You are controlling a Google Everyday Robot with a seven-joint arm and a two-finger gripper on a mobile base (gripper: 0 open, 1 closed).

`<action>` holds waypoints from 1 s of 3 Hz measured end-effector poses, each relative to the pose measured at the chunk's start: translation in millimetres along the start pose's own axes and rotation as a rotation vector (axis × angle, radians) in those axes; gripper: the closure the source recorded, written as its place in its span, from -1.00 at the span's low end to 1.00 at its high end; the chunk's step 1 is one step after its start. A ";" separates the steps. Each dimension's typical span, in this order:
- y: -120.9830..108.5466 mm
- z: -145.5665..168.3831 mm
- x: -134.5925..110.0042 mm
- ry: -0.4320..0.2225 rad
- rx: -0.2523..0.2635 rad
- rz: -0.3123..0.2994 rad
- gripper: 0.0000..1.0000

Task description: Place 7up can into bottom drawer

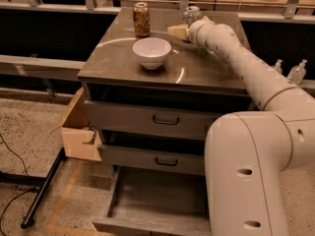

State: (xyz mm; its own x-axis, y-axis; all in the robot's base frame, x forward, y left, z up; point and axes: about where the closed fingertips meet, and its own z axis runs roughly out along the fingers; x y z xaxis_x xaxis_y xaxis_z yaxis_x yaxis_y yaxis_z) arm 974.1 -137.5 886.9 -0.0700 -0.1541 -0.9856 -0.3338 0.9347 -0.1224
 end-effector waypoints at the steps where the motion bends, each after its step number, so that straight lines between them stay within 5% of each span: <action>1: -1.5 4.9 0.0 -0.005 -0.002 -0.004 -0.19; 3: -22.9 -15.9 -23.8 -0.035 -0.012 -0.003 0.76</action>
Offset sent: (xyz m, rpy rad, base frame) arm 0.0090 -0.0224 0.0217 -0.0035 -0.0467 -0.0043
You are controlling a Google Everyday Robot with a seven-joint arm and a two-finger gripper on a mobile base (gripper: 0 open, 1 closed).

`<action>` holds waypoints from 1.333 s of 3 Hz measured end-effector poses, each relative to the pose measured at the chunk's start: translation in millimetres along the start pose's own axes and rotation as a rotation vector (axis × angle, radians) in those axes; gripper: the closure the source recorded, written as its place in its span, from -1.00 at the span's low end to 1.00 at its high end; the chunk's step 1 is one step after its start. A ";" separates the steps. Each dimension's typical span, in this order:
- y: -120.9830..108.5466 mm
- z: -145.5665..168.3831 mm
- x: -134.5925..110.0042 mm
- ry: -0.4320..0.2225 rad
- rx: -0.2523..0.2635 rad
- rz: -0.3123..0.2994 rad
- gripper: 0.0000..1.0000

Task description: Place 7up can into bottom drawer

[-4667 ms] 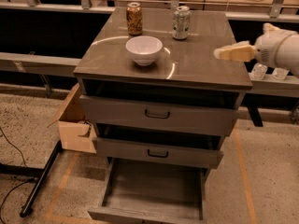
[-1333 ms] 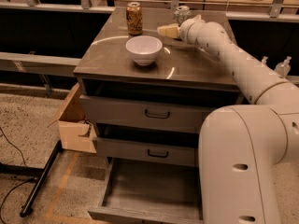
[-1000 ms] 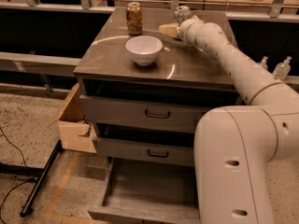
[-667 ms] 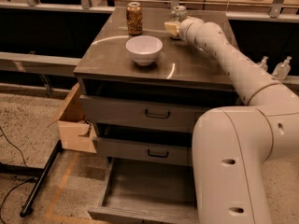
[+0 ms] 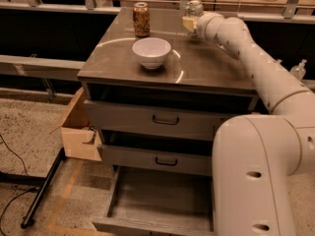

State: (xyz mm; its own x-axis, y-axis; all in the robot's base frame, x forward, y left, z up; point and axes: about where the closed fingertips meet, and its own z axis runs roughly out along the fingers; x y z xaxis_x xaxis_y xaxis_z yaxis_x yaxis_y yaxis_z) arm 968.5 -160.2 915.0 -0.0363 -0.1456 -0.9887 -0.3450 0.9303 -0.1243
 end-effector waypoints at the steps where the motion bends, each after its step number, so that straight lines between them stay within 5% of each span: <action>1: -22.8 -42.3 -26.7 -0.017 0.002 0.019 1.00; 2: -34.3 -101.9 -39.7 -0.014 -0.035 0.020 1.00; 3: -33.2 -165.4 -33.2 -0.030 -0.146 0.008 1.00; 4: -1.5 -232.6 -24.6 -0.100 -0.349 -0.006 1.00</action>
Offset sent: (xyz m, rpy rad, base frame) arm -0.1783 -0.0986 0.0719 0.0397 -0.0052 0.1178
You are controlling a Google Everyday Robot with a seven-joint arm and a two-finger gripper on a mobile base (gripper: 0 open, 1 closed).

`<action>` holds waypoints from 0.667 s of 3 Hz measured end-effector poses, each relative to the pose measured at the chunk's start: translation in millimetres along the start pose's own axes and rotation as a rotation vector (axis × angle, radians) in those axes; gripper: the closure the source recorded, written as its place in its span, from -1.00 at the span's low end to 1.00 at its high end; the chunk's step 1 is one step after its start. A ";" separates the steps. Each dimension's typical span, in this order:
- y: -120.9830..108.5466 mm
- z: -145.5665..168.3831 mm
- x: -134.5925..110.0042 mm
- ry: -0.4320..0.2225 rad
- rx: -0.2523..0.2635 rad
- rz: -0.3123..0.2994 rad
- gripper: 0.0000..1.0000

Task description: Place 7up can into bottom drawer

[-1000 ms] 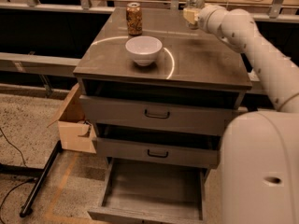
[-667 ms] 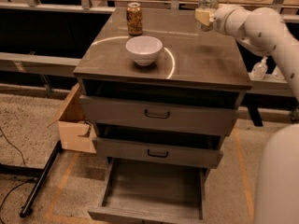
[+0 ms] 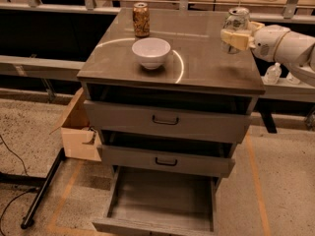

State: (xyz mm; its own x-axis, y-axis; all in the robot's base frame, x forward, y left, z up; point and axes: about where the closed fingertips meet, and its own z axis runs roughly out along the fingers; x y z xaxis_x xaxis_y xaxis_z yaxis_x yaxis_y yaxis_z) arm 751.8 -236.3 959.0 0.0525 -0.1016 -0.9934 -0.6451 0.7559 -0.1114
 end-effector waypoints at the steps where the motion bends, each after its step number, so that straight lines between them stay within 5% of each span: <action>1: 8.1 4.0 -1.2 0.001 -0.026 -0.006 1.00; 2: 6.6 4.8 -1.0 0.002 -0.020 -0.004 1.00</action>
Offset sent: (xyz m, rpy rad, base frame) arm -0.0036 0.0093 0.0003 -0.0070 -0.0011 0.0308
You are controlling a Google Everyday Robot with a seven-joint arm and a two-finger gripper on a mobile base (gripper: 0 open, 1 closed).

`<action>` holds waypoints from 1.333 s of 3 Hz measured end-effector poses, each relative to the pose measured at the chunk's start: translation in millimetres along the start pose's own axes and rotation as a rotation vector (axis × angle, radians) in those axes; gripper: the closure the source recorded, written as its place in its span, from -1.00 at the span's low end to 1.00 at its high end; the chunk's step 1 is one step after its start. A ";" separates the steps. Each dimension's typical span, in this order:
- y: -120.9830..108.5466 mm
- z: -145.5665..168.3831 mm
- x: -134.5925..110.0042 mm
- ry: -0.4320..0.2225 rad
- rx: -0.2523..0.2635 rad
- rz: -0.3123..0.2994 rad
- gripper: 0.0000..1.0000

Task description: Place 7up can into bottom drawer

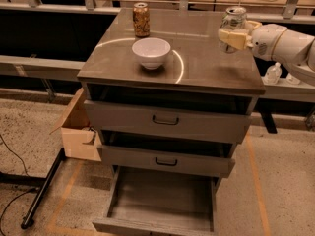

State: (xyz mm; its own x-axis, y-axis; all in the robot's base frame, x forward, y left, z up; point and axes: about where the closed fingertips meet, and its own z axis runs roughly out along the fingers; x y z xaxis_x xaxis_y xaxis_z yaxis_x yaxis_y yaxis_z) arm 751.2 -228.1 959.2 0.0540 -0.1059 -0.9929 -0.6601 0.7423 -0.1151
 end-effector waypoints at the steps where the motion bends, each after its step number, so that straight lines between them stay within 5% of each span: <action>1: 17.4 -13.3 -3.5 -0.001 -0.049 0.001 1.00; 2: 50.2 -40.8 -12.9 -0.044 -0.080 0.027 1.00; 4: 135.6 -79.2 4.6 -0.122 -0.240 0.069 1.00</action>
Offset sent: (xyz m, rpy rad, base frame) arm -0.1360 0.0299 -0.0071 0.1389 0.0191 0.1518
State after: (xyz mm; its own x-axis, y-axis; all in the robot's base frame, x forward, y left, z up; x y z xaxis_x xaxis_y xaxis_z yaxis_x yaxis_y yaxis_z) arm 602.6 -180.4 941.4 0.0836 0.0309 -0.9960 -0.8231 0.5655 -0.0515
